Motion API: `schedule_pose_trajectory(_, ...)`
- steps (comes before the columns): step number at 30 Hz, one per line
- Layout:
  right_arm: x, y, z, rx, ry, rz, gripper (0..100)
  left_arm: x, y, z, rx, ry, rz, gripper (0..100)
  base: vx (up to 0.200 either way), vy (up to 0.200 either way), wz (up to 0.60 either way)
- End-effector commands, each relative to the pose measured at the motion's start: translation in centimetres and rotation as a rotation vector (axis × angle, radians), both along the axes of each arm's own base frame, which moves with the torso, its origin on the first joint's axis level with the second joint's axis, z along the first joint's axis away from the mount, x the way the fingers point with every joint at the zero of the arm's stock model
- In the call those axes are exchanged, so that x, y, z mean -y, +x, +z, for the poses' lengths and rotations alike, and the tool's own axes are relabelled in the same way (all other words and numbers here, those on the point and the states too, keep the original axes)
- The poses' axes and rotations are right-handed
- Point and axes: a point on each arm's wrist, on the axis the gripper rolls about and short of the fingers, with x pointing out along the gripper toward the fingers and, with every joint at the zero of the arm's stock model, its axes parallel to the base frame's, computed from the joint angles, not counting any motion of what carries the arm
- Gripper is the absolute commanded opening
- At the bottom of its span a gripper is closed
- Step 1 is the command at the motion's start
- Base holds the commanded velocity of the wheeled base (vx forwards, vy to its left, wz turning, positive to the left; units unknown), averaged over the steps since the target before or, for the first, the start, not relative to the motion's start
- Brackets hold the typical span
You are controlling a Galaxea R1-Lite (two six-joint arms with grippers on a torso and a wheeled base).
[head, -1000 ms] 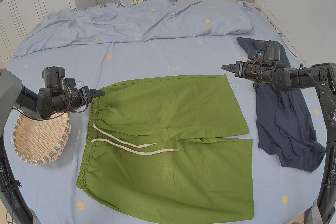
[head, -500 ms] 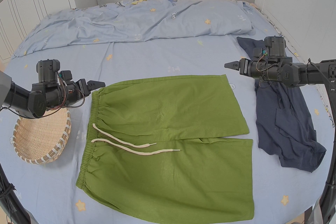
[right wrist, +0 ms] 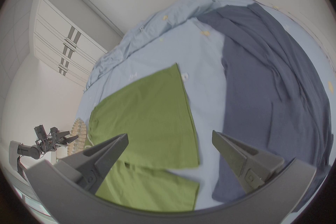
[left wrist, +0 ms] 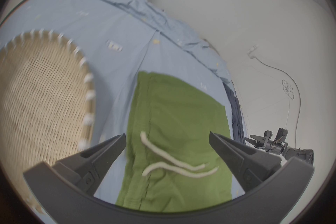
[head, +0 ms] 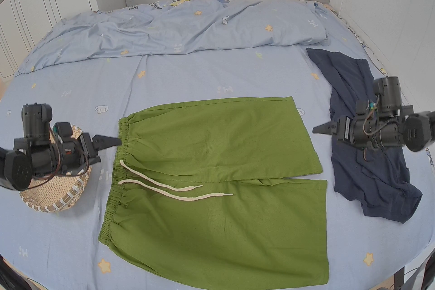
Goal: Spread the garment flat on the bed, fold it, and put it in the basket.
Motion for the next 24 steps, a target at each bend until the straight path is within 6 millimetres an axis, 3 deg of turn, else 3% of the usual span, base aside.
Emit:
schedule_pose_trajectory(1, 1.1, -9.2, -2.2, -0.031, 0.024, -0.001, 100, -2.2, -8.4, -3.7, -0.167, -0.113, 0.052, 100, 0.0, 0.0, 0.0)
schedule_pose_trajectory(3, 1.0, -11.3, -3.3, -0.004, 0.031, 0.022, 100, -2.5, -11.1, -4.3, -0.182, -0.167, 0.041, 100, 0.0, 0.0, 0.0)
schedule_pose_trajectory(8, 0.2, -13.6, -3.9, 0.013, 0.031, 0.081, 100, -1.9, -13.4, -6.0, -0.241, -0.22, -0.018, 100, 0.0, 0.0, 0.0)
schedule_pose_trajectory(18, -0.6, -14.3, -3.9, 0.015, 0.031, 0.13, 100, -2.3, -13.0, -10.2, -0.373, -0.124, -0.12, 100, 0.0, 0.0, 0.0)
schedule_pose_trajectory(24, -0.6, -14.3, -3.9, 0.016, 0.033, 0.129, 100, -2.2, -12.7, -11.6, -0.393, -0.066, -0.205, 100, 0.0, 0.0, 0.0)
